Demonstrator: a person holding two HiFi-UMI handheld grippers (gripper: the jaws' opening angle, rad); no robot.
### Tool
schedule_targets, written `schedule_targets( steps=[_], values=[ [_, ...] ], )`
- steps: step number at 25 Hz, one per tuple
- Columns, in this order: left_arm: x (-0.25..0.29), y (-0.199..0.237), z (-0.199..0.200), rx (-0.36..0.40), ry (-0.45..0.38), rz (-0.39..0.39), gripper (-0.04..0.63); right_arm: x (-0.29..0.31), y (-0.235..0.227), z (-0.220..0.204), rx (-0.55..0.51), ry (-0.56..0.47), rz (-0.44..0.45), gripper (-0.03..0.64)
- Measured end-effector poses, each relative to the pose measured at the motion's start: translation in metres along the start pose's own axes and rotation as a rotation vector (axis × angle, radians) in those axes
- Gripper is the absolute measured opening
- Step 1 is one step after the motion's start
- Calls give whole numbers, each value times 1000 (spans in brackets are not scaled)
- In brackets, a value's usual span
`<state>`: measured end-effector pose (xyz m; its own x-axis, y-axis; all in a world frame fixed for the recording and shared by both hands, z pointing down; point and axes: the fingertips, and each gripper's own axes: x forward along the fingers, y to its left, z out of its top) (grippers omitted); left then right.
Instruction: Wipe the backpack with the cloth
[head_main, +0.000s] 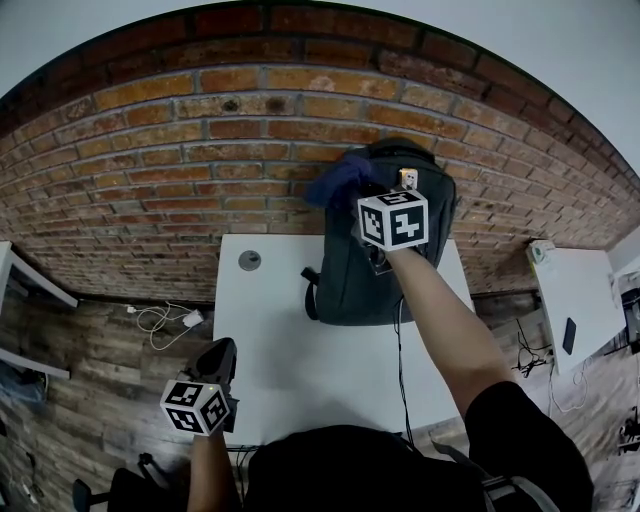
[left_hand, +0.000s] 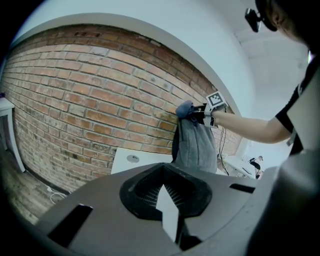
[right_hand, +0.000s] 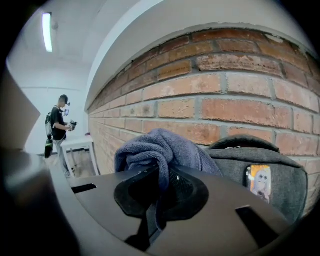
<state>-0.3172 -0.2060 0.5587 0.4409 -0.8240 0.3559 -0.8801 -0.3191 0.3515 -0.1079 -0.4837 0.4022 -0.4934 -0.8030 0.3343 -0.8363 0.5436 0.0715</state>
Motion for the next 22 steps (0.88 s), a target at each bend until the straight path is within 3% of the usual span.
schedule_targets(
  steps=[3,9,22],
  values=[
    [-2,2,1,-1,-3,6,-5,8,15,-2,-39,17,-6,20],
    [-10,10,-1,-18,-15,33,-5,23,22,-2,128,58,-23,20],
    [-16,12,1,-13,-27,34,-5,24,50,-47,165,158,-18,20]
  ],
)
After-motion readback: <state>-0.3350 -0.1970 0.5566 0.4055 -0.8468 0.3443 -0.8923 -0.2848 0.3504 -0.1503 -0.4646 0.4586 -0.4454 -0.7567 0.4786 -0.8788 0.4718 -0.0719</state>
